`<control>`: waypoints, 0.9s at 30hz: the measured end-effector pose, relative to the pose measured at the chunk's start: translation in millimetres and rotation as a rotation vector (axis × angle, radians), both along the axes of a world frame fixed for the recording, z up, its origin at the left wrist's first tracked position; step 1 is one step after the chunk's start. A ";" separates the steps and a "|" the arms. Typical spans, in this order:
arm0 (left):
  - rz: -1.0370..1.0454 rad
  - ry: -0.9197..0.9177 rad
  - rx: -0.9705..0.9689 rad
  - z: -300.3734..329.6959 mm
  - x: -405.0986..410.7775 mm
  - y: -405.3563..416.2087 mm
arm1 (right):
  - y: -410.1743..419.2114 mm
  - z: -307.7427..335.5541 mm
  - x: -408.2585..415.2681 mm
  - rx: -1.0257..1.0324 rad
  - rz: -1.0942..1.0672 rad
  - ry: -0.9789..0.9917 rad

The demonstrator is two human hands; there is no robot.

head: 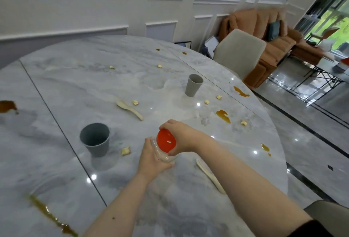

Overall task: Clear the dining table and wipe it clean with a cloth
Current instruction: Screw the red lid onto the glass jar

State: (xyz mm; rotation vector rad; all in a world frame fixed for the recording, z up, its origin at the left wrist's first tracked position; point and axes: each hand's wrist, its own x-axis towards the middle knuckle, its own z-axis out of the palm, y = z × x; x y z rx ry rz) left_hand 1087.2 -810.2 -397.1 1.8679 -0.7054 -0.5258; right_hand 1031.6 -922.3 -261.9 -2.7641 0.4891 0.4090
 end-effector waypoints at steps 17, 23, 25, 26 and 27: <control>-0.032 0.075 -0.030 -6.9 4.7 3.7 | 13.2 3.4 5.8 -0.019 -0.110 0.040; -0.028 0.073 -0.007 -6.2 3.8 4.7 | 16.6 3.1 9.8 -0.040 -0.160 0.065; -0.033 0.071 0.000 -5.4 4.2 4.5 | 16.5 3.6 9.5 -0.043 -0.159 0.061; -0.037 0.068 0.005 -5.4 4.5 4.6 | 16.2 3.8 9.0 -0.040 -0.151 0.057; -0.042 0.065 0.007 -5.2 4.8 4.6 | 15.5 4.1 8.2 -0.035 -0.137 0.052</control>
